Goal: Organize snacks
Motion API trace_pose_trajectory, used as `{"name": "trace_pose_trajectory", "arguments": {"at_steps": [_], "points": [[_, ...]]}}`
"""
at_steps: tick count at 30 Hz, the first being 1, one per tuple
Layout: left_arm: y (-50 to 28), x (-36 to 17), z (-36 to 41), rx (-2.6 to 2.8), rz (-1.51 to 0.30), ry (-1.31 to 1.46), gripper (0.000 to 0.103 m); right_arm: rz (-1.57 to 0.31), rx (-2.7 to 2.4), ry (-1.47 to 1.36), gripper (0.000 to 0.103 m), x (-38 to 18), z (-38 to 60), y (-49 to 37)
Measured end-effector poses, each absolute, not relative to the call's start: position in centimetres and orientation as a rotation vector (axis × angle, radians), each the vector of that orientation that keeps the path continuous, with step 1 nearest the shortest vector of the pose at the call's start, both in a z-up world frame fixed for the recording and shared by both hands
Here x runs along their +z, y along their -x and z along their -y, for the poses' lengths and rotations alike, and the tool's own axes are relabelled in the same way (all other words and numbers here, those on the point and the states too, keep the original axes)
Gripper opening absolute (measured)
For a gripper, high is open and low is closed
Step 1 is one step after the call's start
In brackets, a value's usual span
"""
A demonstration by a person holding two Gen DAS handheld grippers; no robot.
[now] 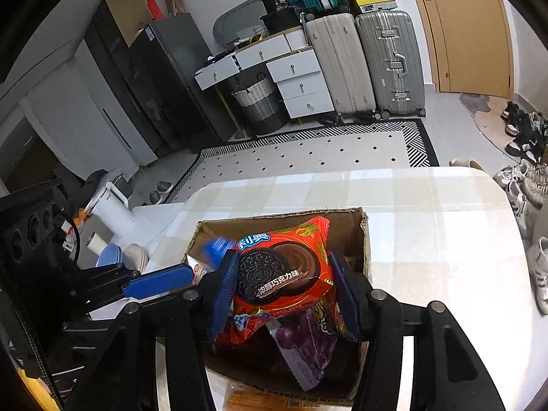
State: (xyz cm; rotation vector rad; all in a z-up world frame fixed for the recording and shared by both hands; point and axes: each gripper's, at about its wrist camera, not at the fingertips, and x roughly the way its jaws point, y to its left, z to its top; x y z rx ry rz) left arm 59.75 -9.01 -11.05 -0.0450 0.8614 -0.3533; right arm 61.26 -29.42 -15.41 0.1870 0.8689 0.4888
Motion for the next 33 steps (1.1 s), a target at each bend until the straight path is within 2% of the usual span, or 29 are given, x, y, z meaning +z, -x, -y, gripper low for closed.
{"name": "trace_pose_trajectory", "arguments": {"at_steps": [10, 14, 22, 25, 31, 33], "points": [[-56.9, -9.5, 8.2, -0.346, -0.837, 0.033, 0.029, -0.850, 0.495, -0.169, 0.056, -14.5, 28.8, -60.1], [-55.6, -8.7, 7.6, -0.331, -0.827, 0.033, 0.036, -0.839, 0.496, -0.186, 0.056, -14.1, 29.0, -59.4], [-52.2, -7.2, 6.4, -0.309, -0.806, 0.053, 0.037, -0.800, 0.503, -0.202, 0.060, -12.3, 30.0, -56.4], [-50.6, -6.6, 5.9, -0.302, -0.800, 0.070, 0.040, -0.774, 0.512, -0.203, 0.060, -11.2, 30.4, -54.4], [-46.2, -5.0, 5.4, -0.281, -0.743, 0.087, 0.051, -0.701, 0.523, -0.210, 0.073, -8.8, 31.4, -48.9], [-44.3, -4.1, 5.4, -0.268, -0.712, 0.095, 0.060, -0.676, 0.526, -0.193, 0.078, -8.0, 31.6, -46.7]]}}
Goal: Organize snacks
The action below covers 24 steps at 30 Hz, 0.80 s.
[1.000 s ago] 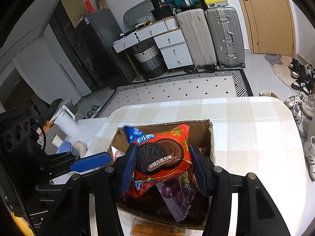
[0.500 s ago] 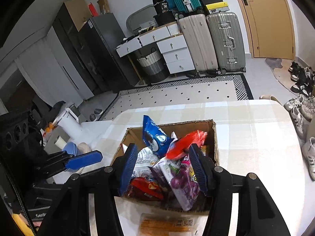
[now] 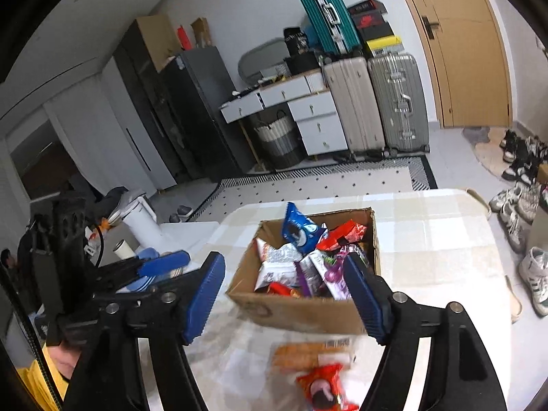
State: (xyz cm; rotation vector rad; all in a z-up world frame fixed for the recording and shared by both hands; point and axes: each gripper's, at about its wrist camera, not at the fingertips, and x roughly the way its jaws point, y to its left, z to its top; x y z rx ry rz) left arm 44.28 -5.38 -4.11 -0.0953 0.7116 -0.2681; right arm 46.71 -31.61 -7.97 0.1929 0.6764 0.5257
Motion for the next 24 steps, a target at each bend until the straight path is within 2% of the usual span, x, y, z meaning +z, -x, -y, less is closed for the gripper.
{"name": "trace_pose_trajectory", "arguments": {"at_steps": [1, 3, 8, 13, 16, 17, 18, 24], "points": [[-43.3, -3.7, 5.4, -0.268, -0.696, 0.101, 0.063, -0.666, 0.522, -0.183, 0.081, -7.6, 31.6, -45.8], [-41.0, -2.8, 5.7, -0.265, -0.666, 0.103, 0.074, -0.640, 0.515, -0.168, 0.090, -7.0, 31.9, -43.6], [-36.2, -1.1, 6.6, -0.267, -0.603, 0.084, 0.079, -0.585, 0.544, -0.175, 0.090, -6.2, 32.7, -38.7], [-32.6, -0.1, 7.8, -0.272, -0.568, 0.076, 0.085, -0.500, 0.533, -0.131, 0.101, -5.8, 32.6, -33.7], [-30.5, -0.2, 7.9, -0.269, -0.547, 0.082, 0.092, -0.442, 0.532, -0.117, 0.102, -5.9, 32.7, -31.0], [-29.8, -0.4, 7.9, -0.263, -0.537, 0.085, 0.100, -0.429, 0.543, -0.124, 0.102, -6.0, 32.9, -30.4], [-29.0, -0.6, 7.7, -0.259, -0.524, 0.090, 0.102, -0.417, 0.553, -0.138, 0.102, -6.2, 33.2, -29.8], [-26.8, -3.4, 6.7, -0.257, -0.545, 0.119, 0.102, -0.455, 0.529, -0.152, 0.102, -8.8, 34.0, -28.4]]}}
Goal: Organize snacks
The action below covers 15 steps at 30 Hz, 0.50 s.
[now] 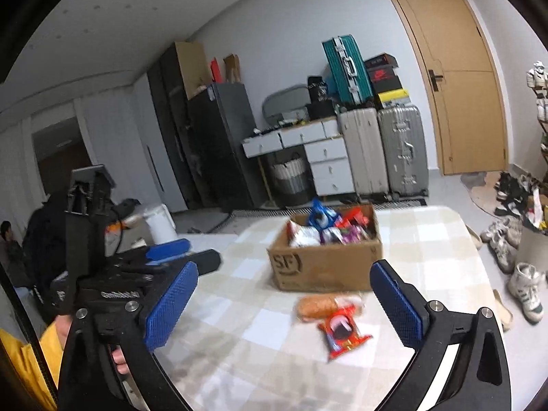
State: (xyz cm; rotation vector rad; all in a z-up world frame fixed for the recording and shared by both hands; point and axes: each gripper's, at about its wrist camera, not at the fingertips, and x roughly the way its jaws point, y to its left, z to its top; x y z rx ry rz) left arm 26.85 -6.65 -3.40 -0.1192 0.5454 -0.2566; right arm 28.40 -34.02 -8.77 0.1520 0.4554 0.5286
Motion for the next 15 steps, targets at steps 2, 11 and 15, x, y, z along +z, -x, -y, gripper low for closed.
{"name": "trace_pose_trajectory", "arguments": {"at_steps": [2, 11, 15], "points": [[-26.8, -5.0, 6.3, -0.248, -0.574, 0.123, 0.102, -0.479, 0.512, -0.153, 0.102, -9.8, 34.2, -28.9], [-31.9, -12.0, 6.0, -0.257, -0.719, 0.137, 0.102, -0.617, 0.469, -0.075, 0.102, -15.0, 34.1, -32.4], [-35.3, -14.3, 6.9, -0.302, -0.761, 0.107, 0.099, -0.710, 0.508, 0.014, 0.102, -17.6, 32.7, -35.0]]}}
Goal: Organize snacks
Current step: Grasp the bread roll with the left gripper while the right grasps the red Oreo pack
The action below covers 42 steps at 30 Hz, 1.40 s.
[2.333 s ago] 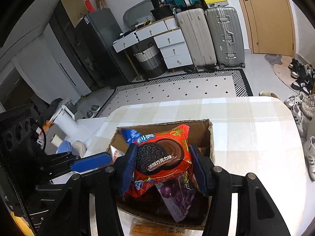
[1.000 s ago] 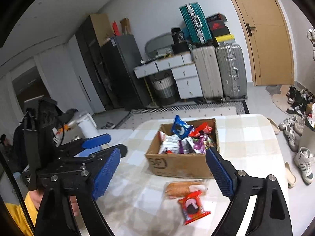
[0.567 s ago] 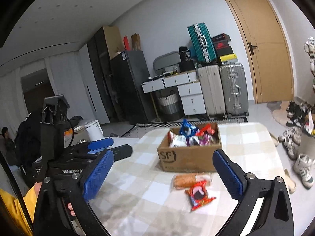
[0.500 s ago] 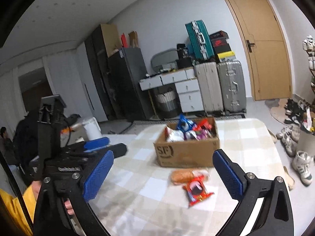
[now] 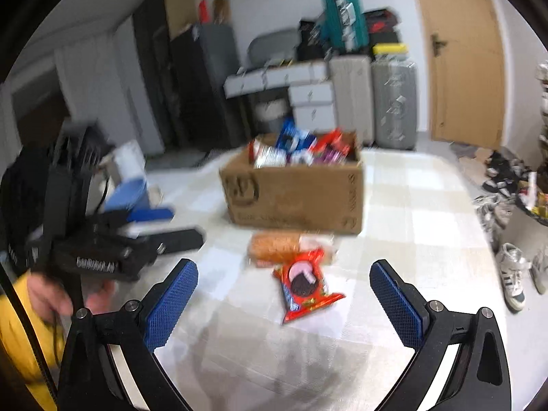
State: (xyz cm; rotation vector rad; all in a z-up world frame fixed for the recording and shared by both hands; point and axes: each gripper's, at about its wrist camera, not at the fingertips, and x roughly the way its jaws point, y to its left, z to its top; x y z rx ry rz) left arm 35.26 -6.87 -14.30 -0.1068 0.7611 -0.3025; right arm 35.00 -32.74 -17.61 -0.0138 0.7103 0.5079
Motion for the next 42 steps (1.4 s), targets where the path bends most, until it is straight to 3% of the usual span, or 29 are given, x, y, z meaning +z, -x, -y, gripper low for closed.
{"name": "trace_pose_trajectory", "arguments": {"at_steps": [7, 15, 16, 18, 24, 32, 37, 42], "points": [[-40.8, -16.9, 10.1, -0.415, -0.794, 0.032, 0.097, -0.899, 0.530, 0.085, 0.102, -22.9, 31.6, -39.6], [-46.5, -20.7, 12.4, -0.428, -0.888, 0.027, 0.087, -0.915, 0.549, 0.106, 0.099, -24.8, 31.1, -41.0], [-47.2, -21.1, 12.5, -0.425, -0.893, 0.026, 0.087, -0.919, 0.548, 0.111, 0.097, -24.9, 30.9, -41.2], [-48.3, -22.0, 12.7, -0.437, -0.907, 0.042, 0.086, -0.936, 0.559, 0.117, 0.080, -25.5, 30.6, -41.7], [-51.1, -24.5, 13.3, -0.450, -0.935, 0.034, 0.080, -0.976, 0.524, 0.171, 0.060, -27.0, 29.9, -42.8], [-55.1, -27.9, 14.3, -0.466, -0.984, 0.033, 0.069, -0.982, 0.531, 0.169, 0.045, -26.7, 30.0, -41.7], [-56.2, -29.0, 15.6, -0.484, -0.993, 0.007, 0.061, -0.978, 0.517, 0.099, 0.045, -26.2, 31.3, -39.6], [-55.9, -29.3, 17.5, -0.520, -1.004, -0.050, 0.046, -0.952, 0.522, -0.144, 0.045, -25.4, 34.9, -37.9]]}}
